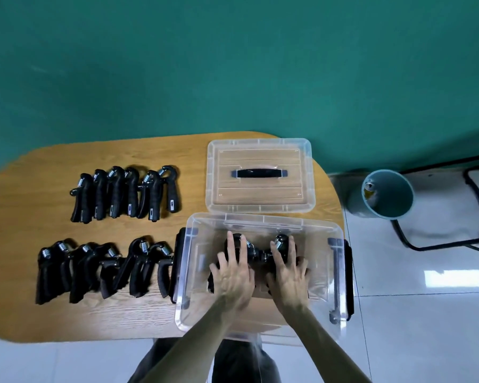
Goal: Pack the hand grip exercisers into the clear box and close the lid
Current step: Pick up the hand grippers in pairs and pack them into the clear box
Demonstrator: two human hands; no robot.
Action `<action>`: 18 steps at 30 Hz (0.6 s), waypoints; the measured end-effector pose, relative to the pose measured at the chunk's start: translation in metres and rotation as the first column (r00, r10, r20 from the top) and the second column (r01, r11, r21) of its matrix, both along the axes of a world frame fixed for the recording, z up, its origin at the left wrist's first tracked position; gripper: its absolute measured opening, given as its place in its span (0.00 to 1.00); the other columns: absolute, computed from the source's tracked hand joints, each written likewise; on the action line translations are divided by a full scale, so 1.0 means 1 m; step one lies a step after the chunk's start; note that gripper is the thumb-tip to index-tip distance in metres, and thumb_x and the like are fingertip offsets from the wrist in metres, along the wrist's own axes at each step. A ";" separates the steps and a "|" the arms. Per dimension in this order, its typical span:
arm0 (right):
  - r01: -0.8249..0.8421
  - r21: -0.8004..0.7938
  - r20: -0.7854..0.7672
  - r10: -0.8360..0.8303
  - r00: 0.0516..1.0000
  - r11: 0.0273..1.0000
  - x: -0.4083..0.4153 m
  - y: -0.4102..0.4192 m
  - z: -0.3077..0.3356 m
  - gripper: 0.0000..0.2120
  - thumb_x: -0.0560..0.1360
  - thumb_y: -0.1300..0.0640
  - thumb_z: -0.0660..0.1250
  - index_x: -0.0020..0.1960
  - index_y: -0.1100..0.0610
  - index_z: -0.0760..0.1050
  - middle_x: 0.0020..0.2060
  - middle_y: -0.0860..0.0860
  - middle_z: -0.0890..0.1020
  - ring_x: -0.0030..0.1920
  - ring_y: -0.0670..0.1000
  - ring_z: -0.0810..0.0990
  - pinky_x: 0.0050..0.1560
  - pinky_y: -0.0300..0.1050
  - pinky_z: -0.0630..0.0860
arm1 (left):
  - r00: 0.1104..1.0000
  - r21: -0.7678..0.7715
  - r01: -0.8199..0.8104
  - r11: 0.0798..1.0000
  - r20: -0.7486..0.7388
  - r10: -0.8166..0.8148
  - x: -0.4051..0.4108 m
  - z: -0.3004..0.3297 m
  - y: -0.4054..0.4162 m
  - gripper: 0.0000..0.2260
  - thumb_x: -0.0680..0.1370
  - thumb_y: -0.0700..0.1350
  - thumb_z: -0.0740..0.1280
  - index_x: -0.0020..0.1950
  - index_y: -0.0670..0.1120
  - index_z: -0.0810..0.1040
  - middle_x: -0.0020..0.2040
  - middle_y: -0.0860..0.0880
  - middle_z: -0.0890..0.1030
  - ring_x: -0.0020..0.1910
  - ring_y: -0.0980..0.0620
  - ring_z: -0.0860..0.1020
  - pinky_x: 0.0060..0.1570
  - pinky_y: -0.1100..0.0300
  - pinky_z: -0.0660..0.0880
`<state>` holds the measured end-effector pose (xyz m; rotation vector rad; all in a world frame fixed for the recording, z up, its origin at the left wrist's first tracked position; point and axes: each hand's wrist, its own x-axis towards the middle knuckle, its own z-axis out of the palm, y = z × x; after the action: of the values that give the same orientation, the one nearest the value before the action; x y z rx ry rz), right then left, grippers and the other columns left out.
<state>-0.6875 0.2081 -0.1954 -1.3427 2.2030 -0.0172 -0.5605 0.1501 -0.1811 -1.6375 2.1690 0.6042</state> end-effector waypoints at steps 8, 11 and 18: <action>-0.083 0.048 0.051 0.081 0.995 0.995 -0.004 -0.003 -0.019 0.44 0.78 0.61 0.65 0.81 0.42 0.40 0.78 0.55 0.29 0.69 0.71 0.63 0.65 0.71 0.66 | 0.995 0.050 0.061 0.997 0.071 -0.065 0.003 -0.016 0.000 0.37 0.84 0.51 0.57 0.82 0.50 0.32 0.81 0.42 0.31 0.67 0.42 0.66 0.64 0.40 0.68; -0.092 0.065 0.020 0.091 0.996 0.994 -0.003 -0.001 -0.020 0.50 0.74 0.69 0.66 0.81 0.42 0.39 0.77 0.56 0.26 0.66 0.69 0.65 0.62 0.67 0.70 | 0.992 0.012 0.096 0.995 0.083 -0.097 0.003 -0.021 0.000 0.38 0.84 0.50 0.58 0.82 0.50 0.34 0.82 0.41 0.33 0.64 0.42 0.69 0.59 0.42 0.71; -0.109 0.108 0.000 0.109 0.994 0.988 0.001 -0.003 -0.016 0.54 0.70 0.76 0.62 0.81 0.44 0.36 0.75 0.58 0.23 0.68 0.67 0.65 0.64 0.66 0.70 | 0.989 -0.038 0.126 0.991 0.086 -0.122 0.006 -0.031 0.003 0.37 0.84 0.49 0.58 0.83 0.49 0.36 0.83 0.40 0.36 0.59 0.42 0.71 0.54 0.44 0.73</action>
<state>-0.6864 0.2054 -0.2111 -1.4015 2.1007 0.1452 -0.5546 0.1533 -0.2123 -1.5071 2.2171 0.4480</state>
